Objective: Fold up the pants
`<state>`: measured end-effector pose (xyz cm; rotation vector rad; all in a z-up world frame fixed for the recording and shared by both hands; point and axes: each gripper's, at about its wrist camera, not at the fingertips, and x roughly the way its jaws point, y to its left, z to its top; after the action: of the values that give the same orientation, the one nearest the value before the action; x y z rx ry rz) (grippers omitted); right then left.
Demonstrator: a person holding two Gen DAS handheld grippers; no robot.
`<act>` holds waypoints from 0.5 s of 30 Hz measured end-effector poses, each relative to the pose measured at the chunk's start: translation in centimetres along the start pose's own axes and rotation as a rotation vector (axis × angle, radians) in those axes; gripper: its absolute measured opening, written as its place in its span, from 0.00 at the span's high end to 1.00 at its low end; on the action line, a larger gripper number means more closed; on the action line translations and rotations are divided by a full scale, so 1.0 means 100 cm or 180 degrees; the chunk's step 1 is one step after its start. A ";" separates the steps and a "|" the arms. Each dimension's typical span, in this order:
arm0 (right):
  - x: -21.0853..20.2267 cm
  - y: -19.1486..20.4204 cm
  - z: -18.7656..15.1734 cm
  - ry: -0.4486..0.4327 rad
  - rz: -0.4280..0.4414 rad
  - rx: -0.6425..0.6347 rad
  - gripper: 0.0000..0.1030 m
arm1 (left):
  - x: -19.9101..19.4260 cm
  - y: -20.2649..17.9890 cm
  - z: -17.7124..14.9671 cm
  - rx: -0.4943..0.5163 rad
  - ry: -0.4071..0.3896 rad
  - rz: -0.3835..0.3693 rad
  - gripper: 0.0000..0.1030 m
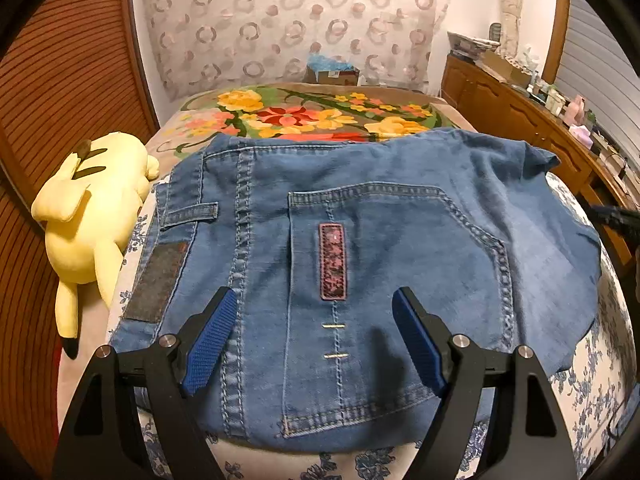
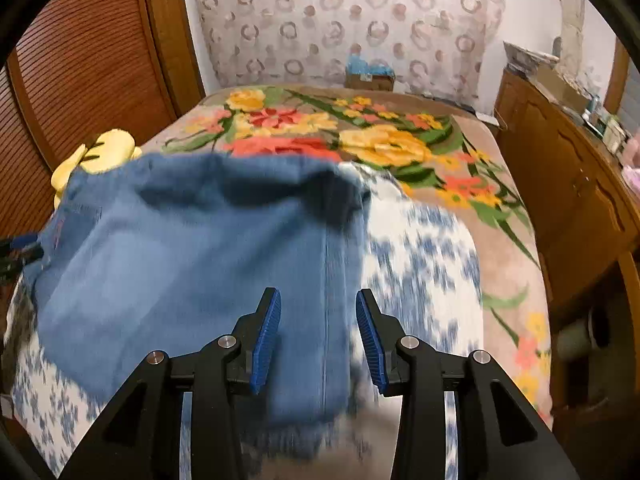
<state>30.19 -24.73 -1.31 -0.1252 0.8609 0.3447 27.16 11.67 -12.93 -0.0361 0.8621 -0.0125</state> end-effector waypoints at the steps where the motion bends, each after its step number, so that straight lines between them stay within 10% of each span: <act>1: -0.001 -0.002 -0.007 0.0025 0.0007 0.0037 0.61 | -0.001 0.000 -0.002 -0.0003 -0.0002 0.0001 0.22; 10: -0.003 -0.003 -0.026 0.0169 0.0187 0.0300 0.62 | -0.014 0.009 -0.014 -0.0063 -0.0031 0.0040 0.22; 12: -0.011 -0.001 -0.026 0.0146 0.0229 0.0254 0.88 | -0.017 0.011 -0.017 -0.0082 -0.0042 0.0051 0.22; 15: -0.030 0.004 -0.027 0.0061 0.0250 0.0191 0.92 | -0.022 0.018 -0.020 -0.0118 -0.0068 0.0084 0.22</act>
<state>26.28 -25.75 -0.81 -0.0392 0.8960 0.3915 24.16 13.43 -12.63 -0.0597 0.8414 0.0285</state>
